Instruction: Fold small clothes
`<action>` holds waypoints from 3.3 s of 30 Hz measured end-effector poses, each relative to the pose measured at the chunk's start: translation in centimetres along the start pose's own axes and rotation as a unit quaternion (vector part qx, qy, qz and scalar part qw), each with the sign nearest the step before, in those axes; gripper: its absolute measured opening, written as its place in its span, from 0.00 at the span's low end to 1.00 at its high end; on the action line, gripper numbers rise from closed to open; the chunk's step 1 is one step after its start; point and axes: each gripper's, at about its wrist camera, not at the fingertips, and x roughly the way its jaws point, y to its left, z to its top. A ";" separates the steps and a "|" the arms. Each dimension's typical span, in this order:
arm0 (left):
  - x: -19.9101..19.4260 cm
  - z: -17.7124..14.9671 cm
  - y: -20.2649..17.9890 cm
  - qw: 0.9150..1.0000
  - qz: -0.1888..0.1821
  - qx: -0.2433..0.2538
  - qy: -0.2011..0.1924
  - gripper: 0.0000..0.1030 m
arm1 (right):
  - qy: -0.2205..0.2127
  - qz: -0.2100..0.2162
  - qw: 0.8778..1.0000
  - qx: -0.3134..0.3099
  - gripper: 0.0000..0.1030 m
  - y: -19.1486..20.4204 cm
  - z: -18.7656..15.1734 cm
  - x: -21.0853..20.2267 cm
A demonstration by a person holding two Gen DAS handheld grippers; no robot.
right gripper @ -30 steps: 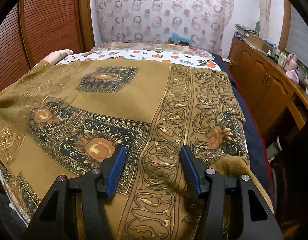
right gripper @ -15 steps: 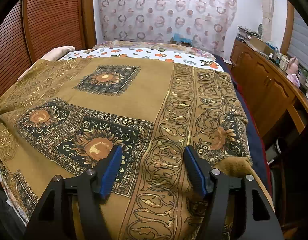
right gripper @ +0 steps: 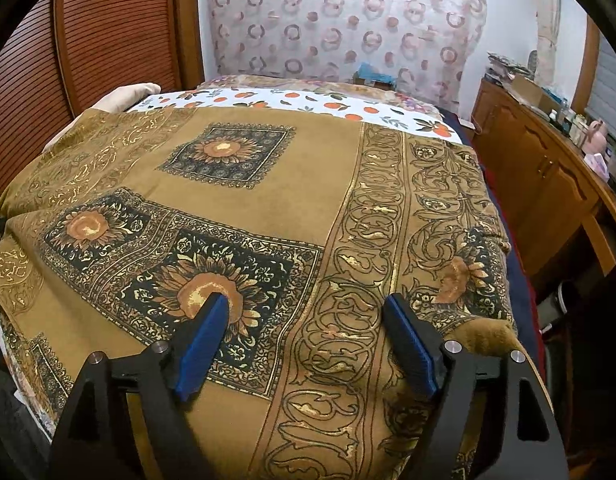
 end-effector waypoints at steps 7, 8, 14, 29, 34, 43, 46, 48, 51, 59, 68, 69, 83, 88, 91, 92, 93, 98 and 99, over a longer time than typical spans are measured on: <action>-1.4 1.6 -3.8 0.996 -0.050 0.058 -0.034 0.10 | 0.001 -0.002 1.000 0.000 0.79 0.1 0.1 0.0; -1.6 2.0 -4.6 0.995 -0.059 0.066 -0.040 0.10 | 0.001 -0.003 1.000 0.000 0.79 0.2 0.1 0.0; -2.5 5.9 -9.7 0.985 -0.120 0.095 -0.077 0.09 | 0.000 -0.002 1.000 0.001 0.79 0.2 0.0 -0.1; -3.5 12.5 -20.8 0.952 -0.222 0.180 -0.109 0.09 | -0.008 0.000 1.000 0.015 0.78 -0.1 -0.2 -1.5; -1.7 13.3 -24.2 0.944 -0.243 0.206 -0.091 0.09 | -0.040 0.001 0.999 0.032 0.76 -1.2 -0.7 -5.3; -2.2 13.5 -30.4 0.918 -0.304 0.244 -0.066 0.09 | -0.079 -0.041 0.994 0.069 0.76 -3.8 -3.0 -10.8; -3.0 12.5 -32.4 0.912 -0.297 0.272 -0.074 0.09 | -0.086 -0.041 0.992 0.080 0.76 -4.2 -3.6 -11.6; -2.9 12.0 -32.9 0.911 -0.294 0.279 -0.070 0.09 | -0.086 -0.043 0.992 0.083 0.76 -4.1 -4.1 -11.8; -1.4 11.3 -33.5 0.911 -0.282 0.299 -0.038 0.17 | -0.081 -0.044 0.992 0.088 0.76 -4.0 -4.6 -11.5; -0.3 11.1 -31.0 0.925 -0.250 0.284 -0.033 0.74 | -0.081 -0.041 0.992 0.089 0.76 -4.1 -3.1 -11.1; 0.4 10.7 -25.4 0.946 -0.186 0.260 -0.053 0.74 | -0.099 -0.038 0.992 0.068 0.76 -3.2 -1.7 -11.7; 0.5 10.6 -24.7 0.948 -0.180 0.255 -0.054 0.74 | -0.100 -0.036 0.992 0.065 0.76 -3.0 -1.6 -11.7; 0.4 9.5 -20.0 0.964 -0.129 0.219 -0.073 0.74 | -0.092 0.002 0.996 0.006 0.76 0.8 0.4 -9.8; 0.4 9.3 -18.1 0.970 -0.114 0.199 -0.077 0.74 | -0.085 0.020 0.996 -0.016 0.76 1.7 1.2 -8.9; 0.4 9.2 -17.0 0.973 -0.109 0.190 -0.079 0.74 | -0.082 0.032 0.996 -0.031 0.76 2.5 1.9 -8.3; 0.3 9.2 -16.6 0.974 -0.107 0.186 -0.079 0.74 | -0.081 0.036 0.995 -0.036 0.76 2.7 2.0 -8.1; 0.3 9.2 -16.2 0.974 -0.104 0.183 -0.080 0.74 | -0.079 0.040 0.995 -0.042 0.76 3.0 2.3 -7.9; -0.1 9.2 -14.0 0.979 -0.086 0.164 -0.089 0.74 | -0.071 0.058 0.993 -0.072 0.76 4.5 3.5 -6.9; -0.2 9.2 -13.6 0.979 -0.084 0.162 -0.090 0.74 | -0.069 0.062 0.993 -0.077 0.76 4.6 3.6 -6.7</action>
